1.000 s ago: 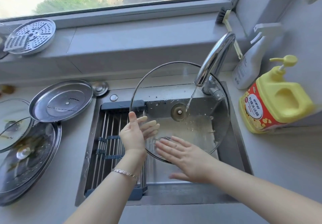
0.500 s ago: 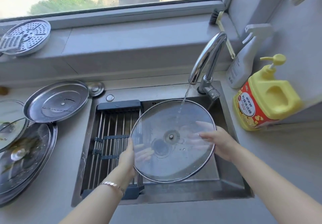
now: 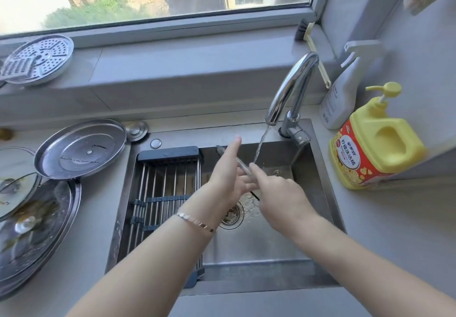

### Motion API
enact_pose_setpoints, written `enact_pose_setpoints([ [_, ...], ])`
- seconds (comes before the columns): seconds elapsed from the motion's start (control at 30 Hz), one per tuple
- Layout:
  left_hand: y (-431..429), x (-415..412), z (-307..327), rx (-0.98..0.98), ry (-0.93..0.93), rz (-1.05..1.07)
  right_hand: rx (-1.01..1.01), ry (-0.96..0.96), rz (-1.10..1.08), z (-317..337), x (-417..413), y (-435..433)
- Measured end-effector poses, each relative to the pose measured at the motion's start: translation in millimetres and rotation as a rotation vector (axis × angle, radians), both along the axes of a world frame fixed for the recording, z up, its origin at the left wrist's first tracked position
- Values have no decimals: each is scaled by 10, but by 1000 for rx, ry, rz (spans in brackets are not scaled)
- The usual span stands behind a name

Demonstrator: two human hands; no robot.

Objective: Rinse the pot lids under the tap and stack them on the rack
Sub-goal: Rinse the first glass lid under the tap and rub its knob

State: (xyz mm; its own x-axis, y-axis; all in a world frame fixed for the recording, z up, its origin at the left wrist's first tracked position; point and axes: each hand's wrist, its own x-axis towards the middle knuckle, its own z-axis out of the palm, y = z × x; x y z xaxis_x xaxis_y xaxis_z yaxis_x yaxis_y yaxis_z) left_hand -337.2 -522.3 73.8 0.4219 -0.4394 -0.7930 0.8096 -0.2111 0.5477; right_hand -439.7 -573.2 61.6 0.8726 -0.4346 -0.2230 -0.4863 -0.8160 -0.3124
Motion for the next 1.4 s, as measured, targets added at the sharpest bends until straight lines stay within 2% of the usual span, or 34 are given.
enact_pose_setpoints([
  [0.1,-35,88,-82,149,-40,102,-144,-68,83,-181,-46,181],
  [0.13,8,77,-118,159,-57,108,-138,-71,54,-250,-92,210],
  [0.27,292,20,-140,60,-105,91,2,-170,82,-366,-293,318],
  [0.33,392,10,-120,15,-190,75,285,-201,13,-302,-280,295],
  [0.37,409,0,-106,1,-251,72,348,-255,9,-294,-222,275],
  [0.5,359,-69,-44,4,-448,74,284,-456,62,-329,248,213],
  [0.57,349,-124,-20,17,-468,41,309,-408,-71,-311,538,-5],
  [0.67,391,-214,-17,-23,-462,-55,420,-257,-382,-357,878,-451],
  [0.73,405,-218,-17,-29,-470,-71,436,-251,-491,-376,924,-478],
  [0.8,402,-189,-37,-4,-510,-39,361,-317,-371,-374,802,-169],
  [0.87,394,-143,-70,59,-606,7,313,-455,-119,-275,562,248],
  [0.93,390,-113,-86,66,-615,28,286,-491,-6,-348,483,255],
  [1.0,396,-103,-59,25,-545,11,271,-408,-123,-572,636,-85],
  [1.07,411,-100,-19,-11,-512,-24,323,-225,-416,-672,789,-457],
  [1.13,406,-91,21,-39,-535,-44,425,-257,-575,-634,824,-469],
  [1.17,388,-74,25,-41,-553,-39,426,-336,-532,-566,800,-324],
  [1.23,356,-27,3,0,-608,5,343,-487,-262,-331,679,69],
  [1.3,351,-6,-9,17,-615,28,266,-545,-113,-358,614,126],
  [1.4,411,-24,14,-38,-546,-14,351,-314,-394,-643,800,-479],
])
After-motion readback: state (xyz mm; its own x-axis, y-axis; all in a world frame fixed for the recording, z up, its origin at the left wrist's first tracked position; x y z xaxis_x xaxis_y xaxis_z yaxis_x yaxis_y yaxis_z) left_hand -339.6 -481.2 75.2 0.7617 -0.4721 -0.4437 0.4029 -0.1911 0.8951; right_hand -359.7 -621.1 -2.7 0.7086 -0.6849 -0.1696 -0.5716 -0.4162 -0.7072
